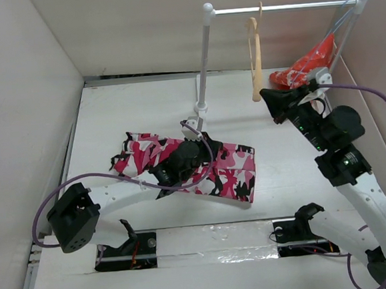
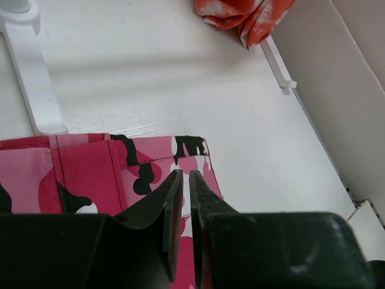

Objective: Place the trousers on the hanger
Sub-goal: Pick up the hanger from the clothesline.

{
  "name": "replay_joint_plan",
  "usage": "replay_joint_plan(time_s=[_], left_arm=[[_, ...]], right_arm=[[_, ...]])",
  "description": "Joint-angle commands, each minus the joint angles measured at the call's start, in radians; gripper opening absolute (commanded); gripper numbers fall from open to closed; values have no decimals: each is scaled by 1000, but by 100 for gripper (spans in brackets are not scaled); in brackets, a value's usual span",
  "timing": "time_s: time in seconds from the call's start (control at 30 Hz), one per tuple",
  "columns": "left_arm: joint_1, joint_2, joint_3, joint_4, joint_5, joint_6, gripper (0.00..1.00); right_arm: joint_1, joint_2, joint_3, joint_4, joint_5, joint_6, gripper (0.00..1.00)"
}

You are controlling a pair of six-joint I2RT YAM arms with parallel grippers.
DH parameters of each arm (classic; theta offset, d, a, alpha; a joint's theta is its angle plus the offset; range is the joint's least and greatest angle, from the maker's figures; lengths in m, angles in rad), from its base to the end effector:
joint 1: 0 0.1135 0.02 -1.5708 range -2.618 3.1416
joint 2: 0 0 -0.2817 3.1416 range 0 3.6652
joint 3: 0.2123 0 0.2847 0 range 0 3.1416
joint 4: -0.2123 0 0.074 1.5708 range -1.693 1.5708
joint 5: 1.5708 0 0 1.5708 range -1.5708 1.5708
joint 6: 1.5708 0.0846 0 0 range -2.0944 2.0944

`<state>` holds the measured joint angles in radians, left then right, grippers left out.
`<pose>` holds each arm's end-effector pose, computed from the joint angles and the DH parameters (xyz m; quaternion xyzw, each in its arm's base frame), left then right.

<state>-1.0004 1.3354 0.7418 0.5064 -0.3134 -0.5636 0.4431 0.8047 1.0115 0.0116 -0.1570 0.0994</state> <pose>0.2231 -0.2994 0.2680 0.0549 0.7338 -0.3886 0.5546 0.2099 0.1142 0.4665 -0.1669 0.6043 0.2556 0.7360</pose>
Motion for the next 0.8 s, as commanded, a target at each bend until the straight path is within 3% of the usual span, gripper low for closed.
replay_joint_plan(time_s=[0.0, 0.1, 0.13, 0.27, 0.3, 0.37, 0.57, 0.77], left_arm=[[34, -24, 13, 41, 42, 44, 7], [45, -31, -12, 64, 71, 50, 8], [55, -36, -16, 70, 80, 51, 9], [68, -51, -32, 81, 115, 60, 11], [68, -59, -36, 78, 123, 67, 11], [68, -93, -59, 73, 122, 77, 13], [77, -133, -88, 72, 122, 73, 14], [86, -113, -88, 73, 145, 61, 14]], right_arm=[[-20, 14, 65, -186, -27, -27, 0], [-11, -10, 30, -132, 87, 9, 4], [-11, -10, 30, -125, 133, 14, 33], [-32, 97, 148, -143, 322, -29, 88], [-46, 140, 191, -177, 330, -41, 93], [-46, 264, 305, -194, 377, -76, 100], [-67, 523, 492, -211, 425, -89, 100], [-67, 639, 578, -219, 438, -79, 96]])
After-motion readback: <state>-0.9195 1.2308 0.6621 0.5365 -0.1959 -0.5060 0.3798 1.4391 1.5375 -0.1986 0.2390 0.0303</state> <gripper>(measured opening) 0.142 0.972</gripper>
